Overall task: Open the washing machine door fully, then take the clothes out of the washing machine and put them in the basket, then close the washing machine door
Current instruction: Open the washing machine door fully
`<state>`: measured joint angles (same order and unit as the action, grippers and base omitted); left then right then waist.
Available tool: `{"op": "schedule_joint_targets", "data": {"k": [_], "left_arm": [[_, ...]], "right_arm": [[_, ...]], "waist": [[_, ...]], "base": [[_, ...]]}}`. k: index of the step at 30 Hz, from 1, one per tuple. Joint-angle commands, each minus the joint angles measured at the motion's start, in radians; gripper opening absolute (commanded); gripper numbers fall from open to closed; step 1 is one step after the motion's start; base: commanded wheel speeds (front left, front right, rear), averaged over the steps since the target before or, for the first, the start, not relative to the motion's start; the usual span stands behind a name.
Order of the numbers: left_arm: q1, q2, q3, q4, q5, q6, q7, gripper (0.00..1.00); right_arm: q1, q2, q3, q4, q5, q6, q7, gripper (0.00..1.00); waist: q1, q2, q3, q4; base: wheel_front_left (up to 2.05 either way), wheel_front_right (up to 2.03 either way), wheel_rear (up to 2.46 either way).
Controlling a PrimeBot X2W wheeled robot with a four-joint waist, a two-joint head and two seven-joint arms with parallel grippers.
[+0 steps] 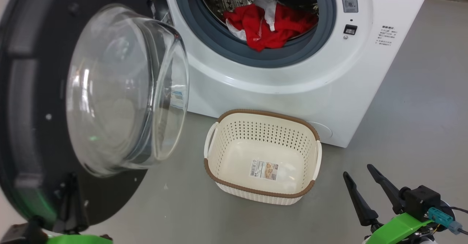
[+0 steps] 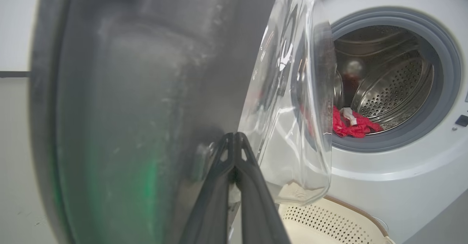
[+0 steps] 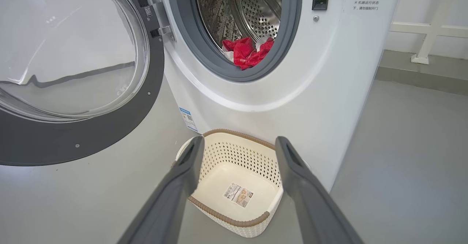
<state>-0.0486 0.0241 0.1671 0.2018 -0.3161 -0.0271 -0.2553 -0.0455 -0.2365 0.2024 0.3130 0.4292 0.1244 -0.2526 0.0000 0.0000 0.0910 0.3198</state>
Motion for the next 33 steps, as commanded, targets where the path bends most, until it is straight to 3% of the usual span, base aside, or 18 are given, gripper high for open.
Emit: {"op": "schedule_joint_targets", "data": {"k": [1, 20, 33], "left_arm": [[-0.05, 0.026, 0.07, -0.02, 0.011, 0.0, -0.006, 0.0], [-0.233, 0.076, 0.355, 0.134, 0.052, -0.071, -0.006, 0.0], [-0.344, 0.126, 0.512, 0.218, 0.106, -0.08, -0.006, 0.0]], "right_arm": [[-0.031, -0.019, 0.011, -0.025, -0.005, 0.006, -0.009, 1.0], [-0.085, -0.053, 0.011, -0.04, -0.01, 0.006, -0.009, 1.0], [-0.11, -0.056, 0.006, -0.048, -0.013, 0.006, -0.009, 1.0]], "waist": [[0.0, 0.0, 0.009, -0.002], [0.0, 0.0, 0.114, -0.022], [0.0, 0.0, 0.169, -0.044]], "base": [[0.0, 0.0, 0.0], [0.0, 0.0, 0.0], [0.0, 0.0, 0.0]]}}
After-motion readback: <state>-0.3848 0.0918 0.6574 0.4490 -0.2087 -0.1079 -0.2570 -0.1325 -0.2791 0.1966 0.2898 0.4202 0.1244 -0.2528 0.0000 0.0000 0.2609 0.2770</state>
